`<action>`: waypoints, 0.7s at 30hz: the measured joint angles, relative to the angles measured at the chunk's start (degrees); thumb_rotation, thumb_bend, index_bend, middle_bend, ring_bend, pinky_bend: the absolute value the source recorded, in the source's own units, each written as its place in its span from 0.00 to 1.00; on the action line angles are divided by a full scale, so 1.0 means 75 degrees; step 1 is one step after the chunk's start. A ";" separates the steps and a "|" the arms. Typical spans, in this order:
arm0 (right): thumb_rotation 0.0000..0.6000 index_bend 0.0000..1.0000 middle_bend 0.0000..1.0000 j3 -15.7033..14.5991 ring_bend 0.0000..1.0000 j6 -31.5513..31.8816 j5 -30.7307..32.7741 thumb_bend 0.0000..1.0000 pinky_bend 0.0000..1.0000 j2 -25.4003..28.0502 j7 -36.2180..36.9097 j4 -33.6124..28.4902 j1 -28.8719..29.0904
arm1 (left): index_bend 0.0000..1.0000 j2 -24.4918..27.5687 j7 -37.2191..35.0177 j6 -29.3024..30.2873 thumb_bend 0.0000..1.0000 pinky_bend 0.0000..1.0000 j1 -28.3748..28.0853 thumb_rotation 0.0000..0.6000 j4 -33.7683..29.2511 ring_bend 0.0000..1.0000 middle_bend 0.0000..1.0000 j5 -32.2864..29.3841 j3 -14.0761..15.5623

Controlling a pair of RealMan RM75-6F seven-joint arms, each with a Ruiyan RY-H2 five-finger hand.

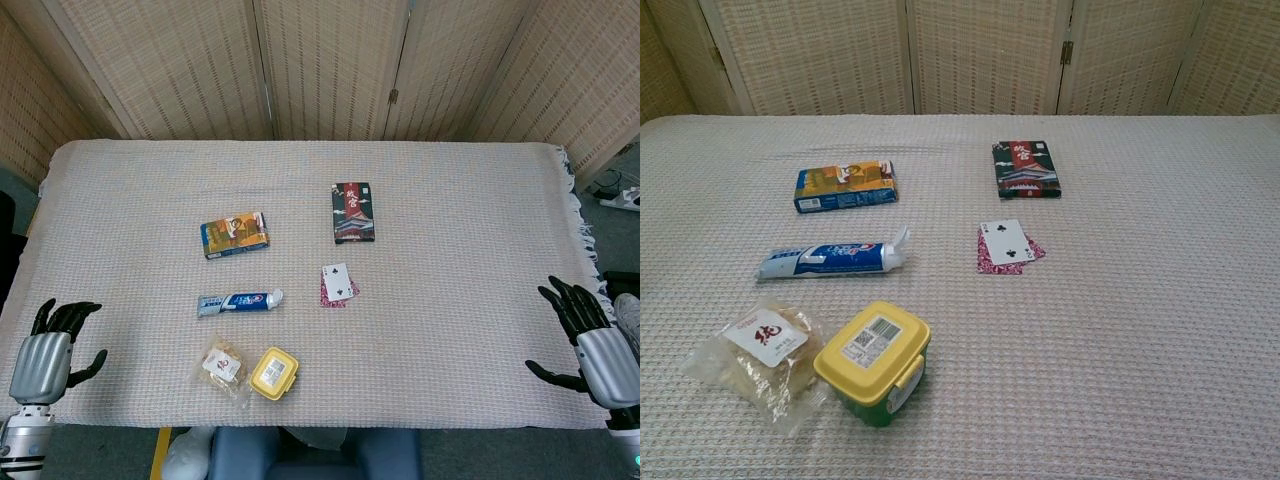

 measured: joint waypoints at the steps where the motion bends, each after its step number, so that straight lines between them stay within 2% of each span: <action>1: 1.00 0.00 0.03 0.0002 0.00 0.0009 0.0000 0.21 0.00 0.0003 0.0005 0.0001 -0.0004 | 0.25 -0.0002 0.0004 -0.0009 0.36 0.08 -0.0002 1.00 -0.0003 0.20 0.25 -0.0003 -0.0006; 13: 1.00 0.00 0.03 0.0047 0.00 0.0203 -0.0063 0.21 0.00 0.0084 0.0086 -0.0019 -0.0059 | 0.28 0.0011 0.0009 -0.0368 0.36 0.08 -0.0314 1.00 0.0008 0.21 0.25 -0.0024 -0.0277; 17: 1.00 0.00 0.03 0.0077 0.00 0.0222 -0.0103 0.21 0.00 0.0113 0.0100 -0.0037 -0.0032 | 0.27 -0.0024 -0.0006 -0.0870 0.36 0.08 -0.0770 1.00 0.0053 0.21 0.26 -0.0066 -0.0528; 21: 1.00 0.00 0.03 0.0098 0.00 0.0213 -0.0122 0.21 0.00 0.0148 0.0115 -0.0039 0.0000 | 0.26 -0.0141 0.0167 -0.1701 0.35 0.08 -0.1379 1.00 0.0093 0.21 0.26 -0.0308 -0.0778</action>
